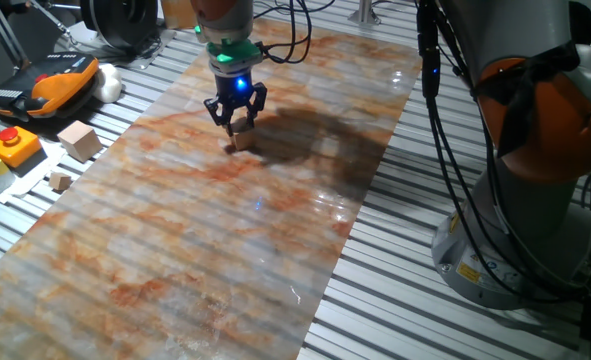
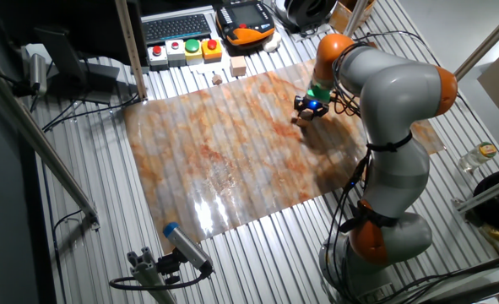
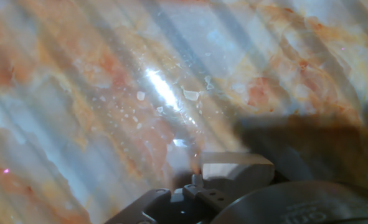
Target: Hold a small block with the gripper and sweep it from left to right on the table
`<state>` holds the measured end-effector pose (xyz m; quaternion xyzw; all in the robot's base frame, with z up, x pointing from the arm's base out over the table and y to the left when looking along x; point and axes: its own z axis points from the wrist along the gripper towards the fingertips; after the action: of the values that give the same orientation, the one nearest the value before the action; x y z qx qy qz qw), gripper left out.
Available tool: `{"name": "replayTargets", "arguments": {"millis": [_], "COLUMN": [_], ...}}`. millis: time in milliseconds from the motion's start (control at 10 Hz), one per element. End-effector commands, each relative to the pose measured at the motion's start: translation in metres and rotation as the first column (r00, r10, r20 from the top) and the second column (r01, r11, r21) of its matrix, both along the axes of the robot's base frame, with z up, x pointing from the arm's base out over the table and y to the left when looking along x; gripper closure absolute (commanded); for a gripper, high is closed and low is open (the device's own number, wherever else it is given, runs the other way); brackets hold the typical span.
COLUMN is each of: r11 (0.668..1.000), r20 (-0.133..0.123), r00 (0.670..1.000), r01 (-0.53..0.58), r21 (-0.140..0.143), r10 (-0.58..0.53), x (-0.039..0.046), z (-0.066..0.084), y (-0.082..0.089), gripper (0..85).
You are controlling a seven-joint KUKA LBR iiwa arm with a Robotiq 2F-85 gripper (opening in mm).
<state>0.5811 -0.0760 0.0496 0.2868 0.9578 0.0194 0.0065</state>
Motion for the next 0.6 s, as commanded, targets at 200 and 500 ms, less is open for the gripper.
{"name": "replayTargets", "arguments": {"millis": [200, 500], "r11": [0.999, 0.998], "r20": [-0.010, -0.012], "r00": [0.999, 0.998], "r01": [-0.036, -0.064], "r21": [0.007, -0.011], "r10": [0.036, 0.064], "x": [-0.0002, -0.0004], "z": [0.0002, 0.0002], "y": [0.0005, 0.0016], "gripper": [85.0, 85.0]}}
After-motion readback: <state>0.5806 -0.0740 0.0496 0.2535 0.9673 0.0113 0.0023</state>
